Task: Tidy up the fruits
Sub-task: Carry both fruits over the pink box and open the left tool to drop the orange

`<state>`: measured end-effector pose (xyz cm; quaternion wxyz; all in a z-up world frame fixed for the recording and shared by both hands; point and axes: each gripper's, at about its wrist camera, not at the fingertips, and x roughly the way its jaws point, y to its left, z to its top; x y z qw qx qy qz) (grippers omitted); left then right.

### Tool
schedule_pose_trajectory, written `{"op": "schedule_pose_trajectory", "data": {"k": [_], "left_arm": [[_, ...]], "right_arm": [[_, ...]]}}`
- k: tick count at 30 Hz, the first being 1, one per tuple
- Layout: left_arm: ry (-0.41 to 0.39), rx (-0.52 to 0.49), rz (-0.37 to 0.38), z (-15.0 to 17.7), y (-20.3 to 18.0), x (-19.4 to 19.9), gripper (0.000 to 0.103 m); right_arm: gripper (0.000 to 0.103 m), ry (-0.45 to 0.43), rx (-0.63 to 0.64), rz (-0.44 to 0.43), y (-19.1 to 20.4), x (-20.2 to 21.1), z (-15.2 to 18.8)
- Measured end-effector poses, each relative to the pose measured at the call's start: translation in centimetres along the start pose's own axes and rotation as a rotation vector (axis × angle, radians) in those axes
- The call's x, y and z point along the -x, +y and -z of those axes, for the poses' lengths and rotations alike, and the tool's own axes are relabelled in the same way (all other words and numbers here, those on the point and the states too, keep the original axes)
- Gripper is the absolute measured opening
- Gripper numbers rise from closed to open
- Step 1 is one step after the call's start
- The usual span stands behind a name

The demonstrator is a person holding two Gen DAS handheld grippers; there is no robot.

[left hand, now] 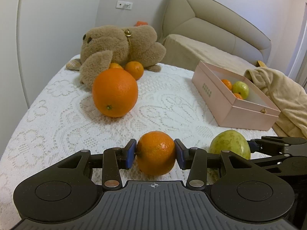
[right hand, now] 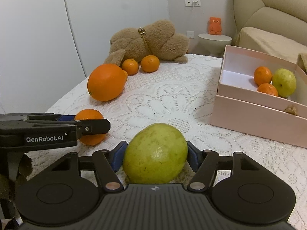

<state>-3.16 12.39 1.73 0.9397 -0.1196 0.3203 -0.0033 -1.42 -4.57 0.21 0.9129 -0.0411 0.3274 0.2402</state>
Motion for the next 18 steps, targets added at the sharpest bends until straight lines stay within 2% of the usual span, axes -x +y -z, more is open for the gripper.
{"op": "schedule_pose_trajectory", "data": {"k": [4,6,9,12,13,15,18], "left_arm": [[-0.027,-0.002,0.039,-1.9,-0.3,0.3,0.048],[-0.093,-0.031,0.064,-4.9,-1.1,1.3,0.047],[-0.258,-0.099,0.081,-11.0,-3.3,3.8,0.047],[-0.432,-0.161,0.087,-17.1,-6.2,6.3,0.048],[-0.467,-0.172,0.087,-18.6,-7.0,6.7,0.048],[-0.497,-0.184,0.100,-21.8,-8.6,6.8,0.048],[-0.451,-0.162,0.131,-24.3,-10.1,5.1,0.048]], "right_arm": [[0.064,-0.016,-0.004,0.009,-0.2,0.4,-0.8],[0.064,-0.066,-0.024,0.007,-0.6,1.6,-2.8],[0.064,-0.209,-0.021,0.016,-1.4,5.5,-8.5],[0.064,-0.388,0.013,0.095,-2.5,10.9,-15.4],[0.064,-0.434,0.021,0.125,-3.0,12.6,-17.7],[0.064,-0.494,0.034,0.189,-4.0,15.2,-21.4],[0.065,-0.545,0.023,0.306,-5.9,17.5,-24.5]]}}
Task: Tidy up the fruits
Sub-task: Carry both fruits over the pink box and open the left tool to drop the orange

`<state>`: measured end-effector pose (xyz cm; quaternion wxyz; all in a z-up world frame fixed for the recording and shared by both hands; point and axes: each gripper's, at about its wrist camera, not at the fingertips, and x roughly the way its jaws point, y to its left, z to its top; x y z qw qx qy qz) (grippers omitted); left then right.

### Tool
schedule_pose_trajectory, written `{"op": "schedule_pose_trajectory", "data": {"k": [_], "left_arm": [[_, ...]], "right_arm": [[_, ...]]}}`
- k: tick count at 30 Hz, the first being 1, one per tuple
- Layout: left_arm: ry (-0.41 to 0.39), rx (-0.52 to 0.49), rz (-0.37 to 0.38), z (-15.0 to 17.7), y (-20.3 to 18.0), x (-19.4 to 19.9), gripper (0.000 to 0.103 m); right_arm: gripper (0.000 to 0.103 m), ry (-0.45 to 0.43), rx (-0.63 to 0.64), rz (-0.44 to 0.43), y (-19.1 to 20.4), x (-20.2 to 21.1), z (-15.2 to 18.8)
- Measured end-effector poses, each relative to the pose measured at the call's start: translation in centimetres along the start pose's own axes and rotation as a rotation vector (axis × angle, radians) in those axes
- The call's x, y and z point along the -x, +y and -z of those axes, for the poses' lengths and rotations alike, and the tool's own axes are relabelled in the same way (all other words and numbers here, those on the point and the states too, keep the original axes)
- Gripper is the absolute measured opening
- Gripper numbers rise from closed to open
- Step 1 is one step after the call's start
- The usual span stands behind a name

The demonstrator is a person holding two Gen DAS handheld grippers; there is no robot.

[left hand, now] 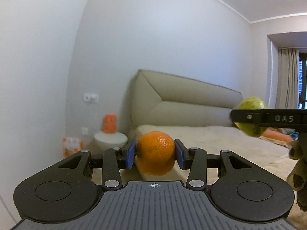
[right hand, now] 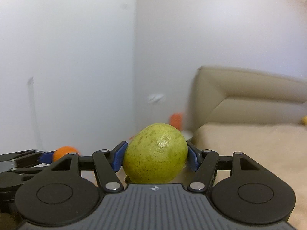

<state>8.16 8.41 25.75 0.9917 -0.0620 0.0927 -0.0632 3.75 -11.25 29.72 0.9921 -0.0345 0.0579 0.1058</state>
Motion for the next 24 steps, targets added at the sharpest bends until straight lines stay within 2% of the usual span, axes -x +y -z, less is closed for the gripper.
{"op": "schedule_pose_trajectory", "data": {"k": [3,8,11,13,17,21,24], "left_arm": [[0.113,-0.001,0.055,1.5,-1.4,-3.2,0.048],[0.374,-0.075,0.154,7.9,-4.7,-8.0,0.048],[0.494,-0.193,0.168,11.9,-6.8,-10.0,0.048],[0.551,-0.260,0.172,14.0,-8.2,-10.9,0.048],[0.663,-0.277,0.206,16.9,-9.2,-12.4,0.048],[0.757,-0.388,0.175,19.0,-10.4,-12.7,0.049],[0.783,-0.355,0.191,19.5,-10.2,-13.0,0.047]], "right_arm": [[0.065,0.009,-0.036,0.056,-2.4,-0.7,0.0],[0.065,0.123,-0.119,0.079,-5.2,-3.0,4.0],[0.065,0.173,-0.126,0.084,-5.9,-4.1,6.7],[0.064,0.199,-0.140,0.076,-6.2,-4.7,7.9],[0.064,0.248,-0.153,0.060,-7.0,-5.6,9.9],[0.064,0.271,-0.124,0.062,-7.2,-6.0,11.1],[0.064,0.289,-0.119,0.061,-7.3,-6.7,11.6]]}}
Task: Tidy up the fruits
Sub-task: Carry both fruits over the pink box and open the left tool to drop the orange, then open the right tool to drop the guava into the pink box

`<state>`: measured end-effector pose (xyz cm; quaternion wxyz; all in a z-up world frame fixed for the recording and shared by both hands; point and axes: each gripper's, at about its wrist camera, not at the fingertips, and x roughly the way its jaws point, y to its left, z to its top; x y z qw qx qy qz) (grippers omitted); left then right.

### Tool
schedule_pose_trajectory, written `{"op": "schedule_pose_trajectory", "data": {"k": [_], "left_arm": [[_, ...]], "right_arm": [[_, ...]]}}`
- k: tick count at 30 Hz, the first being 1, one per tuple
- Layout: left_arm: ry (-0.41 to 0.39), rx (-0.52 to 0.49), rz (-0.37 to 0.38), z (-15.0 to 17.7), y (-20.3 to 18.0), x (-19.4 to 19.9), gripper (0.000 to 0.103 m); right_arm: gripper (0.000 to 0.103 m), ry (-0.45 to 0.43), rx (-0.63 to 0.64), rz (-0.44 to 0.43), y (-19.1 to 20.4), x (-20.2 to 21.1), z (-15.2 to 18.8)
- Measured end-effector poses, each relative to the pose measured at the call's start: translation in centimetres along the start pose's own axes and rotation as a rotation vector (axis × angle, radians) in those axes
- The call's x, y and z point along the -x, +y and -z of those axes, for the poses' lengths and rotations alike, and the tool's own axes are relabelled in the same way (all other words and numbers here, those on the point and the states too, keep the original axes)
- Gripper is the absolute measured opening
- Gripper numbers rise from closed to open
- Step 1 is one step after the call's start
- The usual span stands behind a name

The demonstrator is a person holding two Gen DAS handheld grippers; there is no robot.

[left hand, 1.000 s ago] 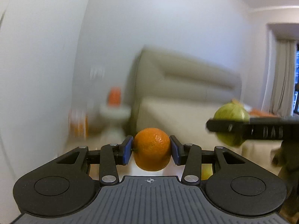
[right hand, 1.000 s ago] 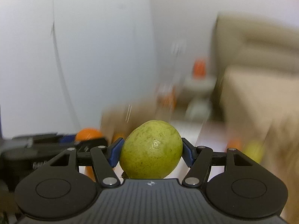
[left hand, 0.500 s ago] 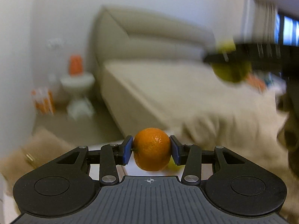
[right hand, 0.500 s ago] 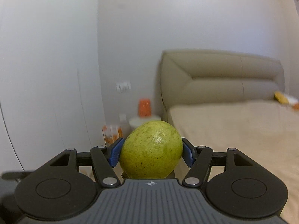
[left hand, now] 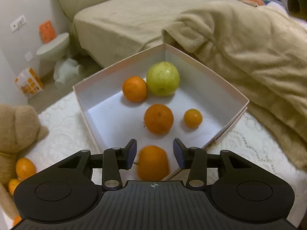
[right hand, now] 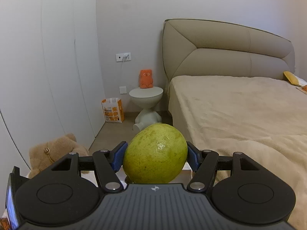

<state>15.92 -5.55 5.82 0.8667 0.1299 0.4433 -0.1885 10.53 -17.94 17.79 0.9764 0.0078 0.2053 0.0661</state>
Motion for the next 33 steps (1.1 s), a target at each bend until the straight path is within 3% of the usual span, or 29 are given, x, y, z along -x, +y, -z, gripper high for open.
{"op": "schedule_pose_trajectory", "data": {"k": [2,7,12,16,21,24,28,33], "left_arm": [[-0.025,0.039,0.012,0.1,0.6,0.3,0.047],[-0.226,0.168,0.024,0.7,2.8,4.8,0.047],[-0.412,0.361,-0.009,5.5,6.3,9.4,0.047],[-0.421,0.447,-0.048,9.4,8.3,10.1,0.047],[-0.429,0.497,-0.096,13.0,9.9,10.5,0.047],[-0.463,0.532,-0.130,14.2,11.3,11.4,0.047],[-0.521,0.598,-0.229,16.7,13.5,13.2,0.047],[-0.577,0.767,-0.304,20.2,16.7,14.1,0.047]], "right_arm": [[0.064,0.015,-0.007,-0.006,-0.2,-0.2,0.4],[0.065,0.061,-0.017,-0.029,-0.2,-0.9,1.8],[0.065,0.171,-0.007,-0.044,0.9,-4.2,3.5],[0.065,0.293,-0.077,-0.128,2.5,-8.2,5.1],[0.066,0.388,-0.146,-0.151,4.3,-11.9,6.6],[0.070,0.390,-0.145,-0.170,5.0,-12.2,6.9],[0.075,0.358,-0.117,-0.146,5.6,-10.6,5.6],[0.079,0.276,0.025,-0.104,8.4,-8.1,4.5]]}}
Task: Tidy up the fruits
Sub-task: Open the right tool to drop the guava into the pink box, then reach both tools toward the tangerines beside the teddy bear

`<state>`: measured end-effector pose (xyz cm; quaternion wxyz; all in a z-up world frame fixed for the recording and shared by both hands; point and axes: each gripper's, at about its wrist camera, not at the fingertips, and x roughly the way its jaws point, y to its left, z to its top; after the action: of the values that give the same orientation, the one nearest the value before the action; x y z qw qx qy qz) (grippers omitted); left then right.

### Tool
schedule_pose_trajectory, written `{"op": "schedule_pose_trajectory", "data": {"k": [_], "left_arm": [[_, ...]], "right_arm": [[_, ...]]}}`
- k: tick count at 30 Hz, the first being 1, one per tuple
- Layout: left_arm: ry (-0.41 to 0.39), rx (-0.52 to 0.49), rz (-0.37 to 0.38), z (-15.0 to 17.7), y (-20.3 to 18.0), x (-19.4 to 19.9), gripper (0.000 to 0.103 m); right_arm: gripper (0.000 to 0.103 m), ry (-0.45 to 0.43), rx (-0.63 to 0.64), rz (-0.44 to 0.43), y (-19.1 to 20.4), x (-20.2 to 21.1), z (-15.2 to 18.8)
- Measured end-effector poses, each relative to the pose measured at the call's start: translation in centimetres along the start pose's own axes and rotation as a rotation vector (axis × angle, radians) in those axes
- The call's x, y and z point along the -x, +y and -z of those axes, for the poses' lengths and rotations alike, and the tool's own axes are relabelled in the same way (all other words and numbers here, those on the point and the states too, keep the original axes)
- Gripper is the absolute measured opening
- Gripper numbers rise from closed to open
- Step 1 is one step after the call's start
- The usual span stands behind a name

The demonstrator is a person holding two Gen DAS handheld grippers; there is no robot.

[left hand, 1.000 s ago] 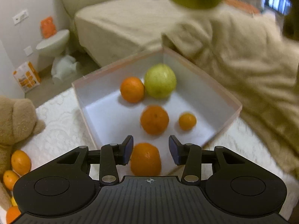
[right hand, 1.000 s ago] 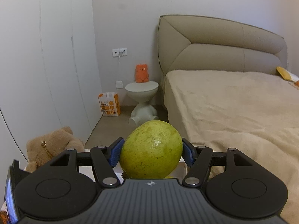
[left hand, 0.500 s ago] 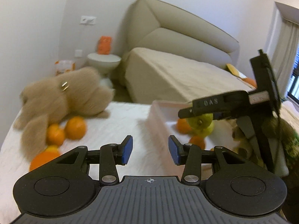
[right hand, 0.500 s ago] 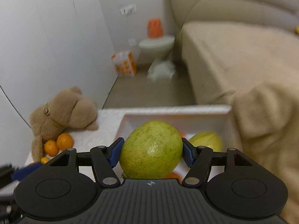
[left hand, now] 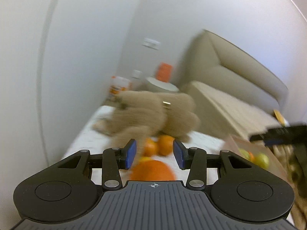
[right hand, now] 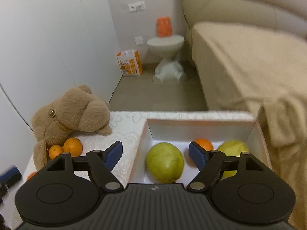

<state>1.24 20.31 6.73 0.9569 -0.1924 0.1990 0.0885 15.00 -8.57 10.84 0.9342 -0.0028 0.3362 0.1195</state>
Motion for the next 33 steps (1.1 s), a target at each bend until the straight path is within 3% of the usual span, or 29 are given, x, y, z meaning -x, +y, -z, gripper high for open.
{"op": "schedule_pose_trajectory", "data": {"k": [6,11,13,14,15,16,25,29,33], "left_arm": [[-0.012,0.155,-0.021,1.6,4.8,-0.6,0.047],[-0.100,0.231,-0.006,3.0,7.0,-0.2,0.047],[-0.092,0.265,0.009,2.9,7.7,-0.5,0.047],[-0.088,0.270,0.017,2.9,7.7,-0.5,0.047],[-0.082,0.266,0.021,3.0,7.7,-0.5,0.047],[-0.075,0.260,0.025,3.0,7.6,-0.6,0.047],[-0.061,0.260,0.064,3.3,7.5,-0.7,0.047],[-0.064,0.282,0.069,3.2,7.8,-0.4,0.047],[-0.067,0.302,0.073,3.1,8.1,-0.2,0.047]], "right_arm": [[0.081,-0.028,0.114,-0.058,5.4,0.3,0.6],[0.081,0.034,0.108,-0.219,9.3,-1.1,0.6],[0.076,0.073,0.112,-0.280,11.0,-2.2,0.5],[0.064,0.092,0.121,-0.297,11.8,-2.8,0.5],[0.051,0.110,0.135,-0.301,12.8,-3.4,0.4],[0.048,0.123,0.148,-0.298,13.7,-4.1,0.3],[0.047,0.176,0.303,-0.212,21.0,-9.4,-0.4],[0.046,0.193,0.347,-0.193,22.3,-10.5,0.2],[0.028,0.214,0.398,-0.182,22.3,-9.4,0.9]]}}
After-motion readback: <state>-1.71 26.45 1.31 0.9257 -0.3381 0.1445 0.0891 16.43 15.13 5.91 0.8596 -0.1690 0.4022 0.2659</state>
